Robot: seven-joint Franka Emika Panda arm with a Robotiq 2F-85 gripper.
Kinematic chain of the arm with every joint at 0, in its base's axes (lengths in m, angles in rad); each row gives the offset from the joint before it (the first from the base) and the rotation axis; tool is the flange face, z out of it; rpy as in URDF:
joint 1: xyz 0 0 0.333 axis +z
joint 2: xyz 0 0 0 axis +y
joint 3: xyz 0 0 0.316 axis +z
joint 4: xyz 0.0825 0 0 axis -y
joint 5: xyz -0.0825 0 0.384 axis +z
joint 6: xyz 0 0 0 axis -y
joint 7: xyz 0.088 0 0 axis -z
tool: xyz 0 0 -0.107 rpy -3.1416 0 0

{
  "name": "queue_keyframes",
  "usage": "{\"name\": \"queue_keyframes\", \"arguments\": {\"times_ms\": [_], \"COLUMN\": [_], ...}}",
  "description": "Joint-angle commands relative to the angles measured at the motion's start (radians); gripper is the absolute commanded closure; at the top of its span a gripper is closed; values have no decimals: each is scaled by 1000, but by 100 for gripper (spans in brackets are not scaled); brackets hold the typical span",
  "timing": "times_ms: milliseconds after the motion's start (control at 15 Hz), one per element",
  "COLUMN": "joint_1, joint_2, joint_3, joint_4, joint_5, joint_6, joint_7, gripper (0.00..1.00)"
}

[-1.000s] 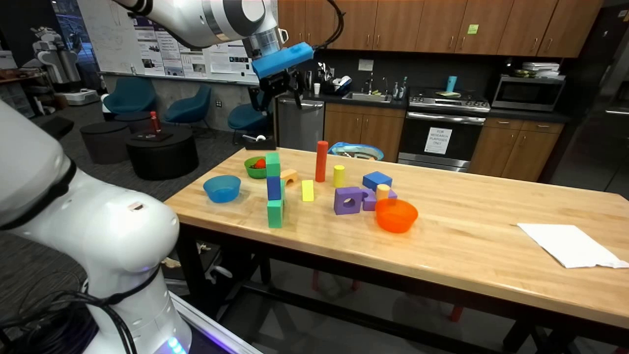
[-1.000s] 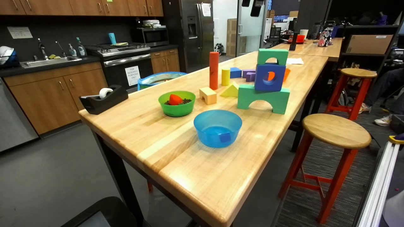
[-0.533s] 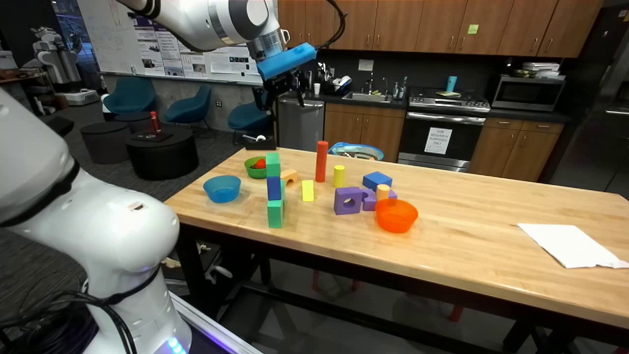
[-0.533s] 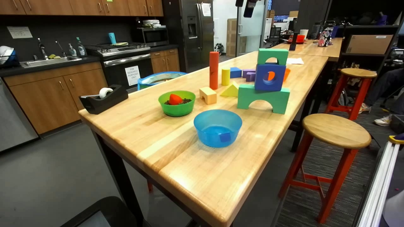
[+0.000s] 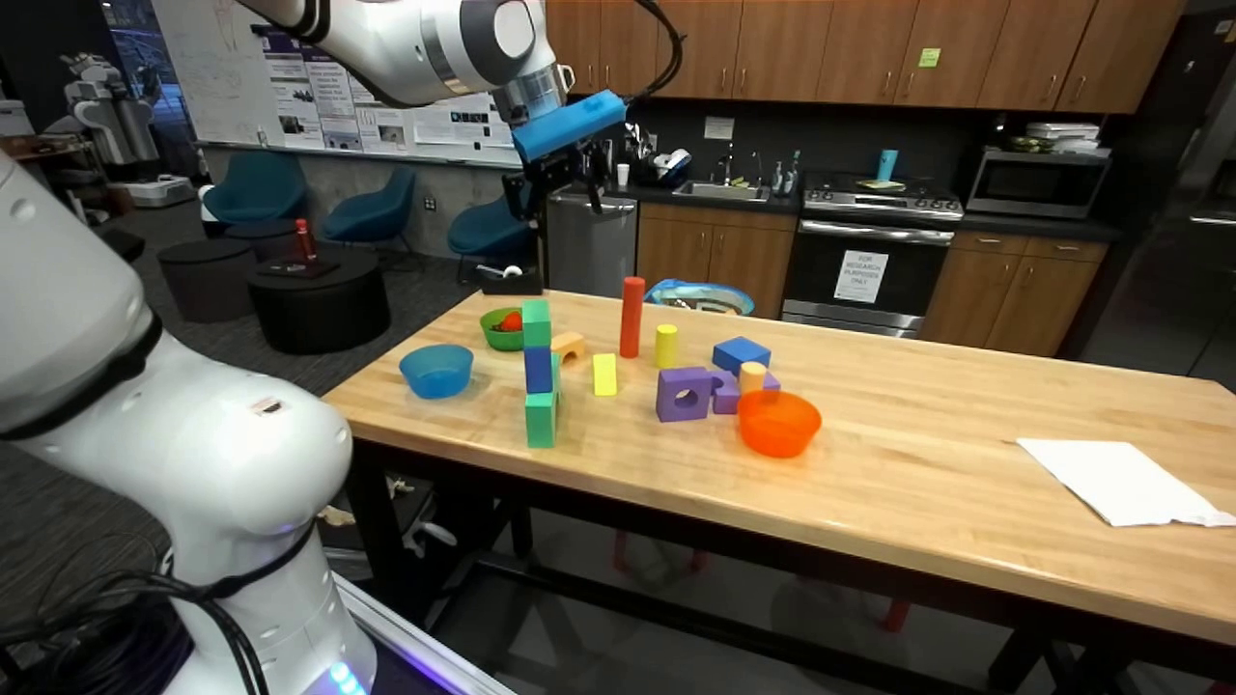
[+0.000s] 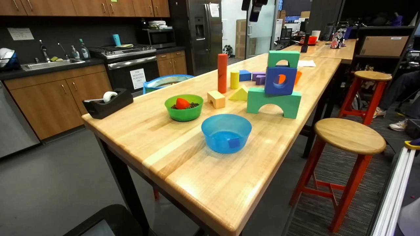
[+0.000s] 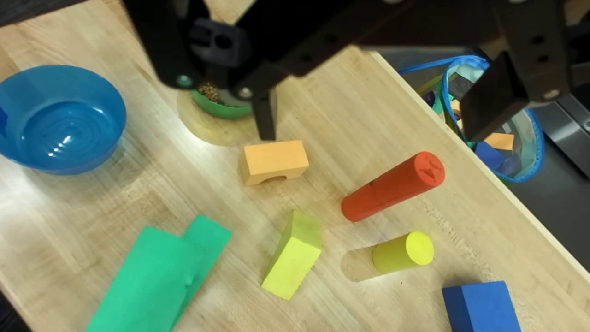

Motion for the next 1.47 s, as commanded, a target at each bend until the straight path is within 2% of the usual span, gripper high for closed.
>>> {"name": "queue_keyframes", "arguments": {"times_ms": [0, 333, 733, 1400], "joint_1": [-5, 2, -10, -65], "joint_2": [23, 77, 149, 235], "joint_3": [10, -11, -2, -2], "joint_4": [11, 48, 88, 151], "joint_5": [40, 188, 306, 369], "joint_6": [-73, -194, -182, -193], "joint_7": [-36, -133, -144, -141], "gripper": [0, 0, 0, 0]}}
